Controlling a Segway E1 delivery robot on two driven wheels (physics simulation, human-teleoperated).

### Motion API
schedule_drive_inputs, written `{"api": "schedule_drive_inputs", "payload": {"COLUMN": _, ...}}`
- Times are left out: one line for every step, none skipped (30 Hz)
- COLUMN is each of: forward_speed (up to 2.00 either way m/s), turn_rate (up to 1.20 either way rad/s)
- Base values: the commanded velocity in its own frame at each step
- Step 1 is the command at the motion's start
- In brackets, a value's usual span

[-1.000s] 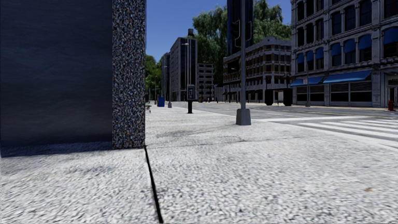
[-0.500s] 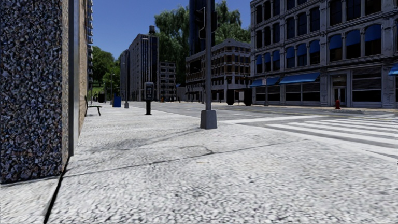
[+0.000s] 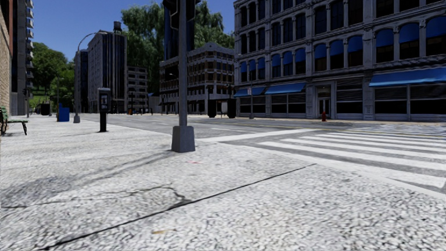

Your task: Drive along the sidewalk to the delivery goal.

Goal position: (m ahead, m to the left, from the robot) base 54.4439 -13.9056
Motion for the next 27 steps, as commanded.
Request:
{"api": "schedule_drive_inputs", "payload": {"forward_speed": 2.00, "turn_rate": -0.58}}
{"api": "schedule_drive_inputs", "payload": {"forward_speed": 2.00, "turn_rate": -0.58}}
{"api": "schedule_drive_inputs", "payload": {"forward_speed": 2.00, "turn_rate": -0.58}}
{"api": "schedule_drive_inputs", "payload": {"forward_speed": 2.00, "turn_rate": -0.58}}
{"api": "schedule_drive_inputs", "payload": {"forward_speed": 2.00, "turn_rate": -0.58}}
{"api": "schedule_drive_inputs", "payload": {"forward_speed": 2.00, "turn_rate": -0.58}}
{"api": "schedule_drive_inputs", "payload": {"forward_speed": 2.00, "turn_rate": -0.58}}
{"api": "schedule_drive_inputs", "payload": {"forward_speed": 2.00, "turn_rate": -0.58}}
{"api": "schedule_drive_inputs", "payload": {"forward_speed": 2.00, "turn_rate": -0.58}}
{"api": "schedule_drive_inputs", "payload": {"forward_speed": 2.00, "turn_rate": -0.58}}
{"api": "schedule_drive_inputs", "payload": {"forward_speed": 2.00, "turn_rate": -0.58}}
{"api": "schedule_drive_inputs", "payload": {"forward_speed": 2.00, "turn_rate": -0.58}}
{"api": "schedule_drive_inputs", "payload": {"forward_speed": 2.00, "turn_rate": -0.58}}
{"api": "schedule_drive_inputs", "payload": {"forward_speed": 2.00, "turn_rate": -0.58}}
{"api": "schedule_drive_inputs", "payload": {"forward_speed": 2.00, "turn_rate": -0.58}}
{"api": "schedule_drive_inputs", "payload": {"forward_speed": 2.00, "turn_rate": -0.58}}
{"api": "schedule_drive_inputs", "payload": {"forward_speed": 2.00, "turn_rate": -0.58}}
{"api": "schedule_drive_inputs", "payload": {"forward_speed": 2.00, "turn_rate": -0.58}}
{"api": "schedule_drive_inputs", "payload": {"forward_speed": 2.00, "turn_rate": -0.58}}
{"api": "schedule_drive_inputs", "payload": {"forward_speed": 2.00, "turn_rate": -0.57}}
{"api": "schedule_drive_inputs", "payload": {"forward_speed": 2.00, "turn_rate": -0.57}}
{"api": "schedule_drive_inputs", "payload": {"forward_speed": 2.00, "turn_rate": -0.57}}
{"api": "schedule_drive_inputs", "payload": {"forward_speed": 2.00, "turn_rate": -0.57}}
{"api": "schedule_drive_inputs", "payload": {"forward_speed": 2.00, "turn_rate": -0.57}}
{"api": "schedule_drive_inputs", "payload": {"forward_speed": 2.00, "turn_rate": -0.57}}
{"api": "schedule_drive_inputs", "payload": {"forward_speed": 2.00, "turn_rate": -0.57}}
{"api": "schedule_drive_inputs", "payload": {"forward_speed": 2.00, "turn_rate": -0.57}}
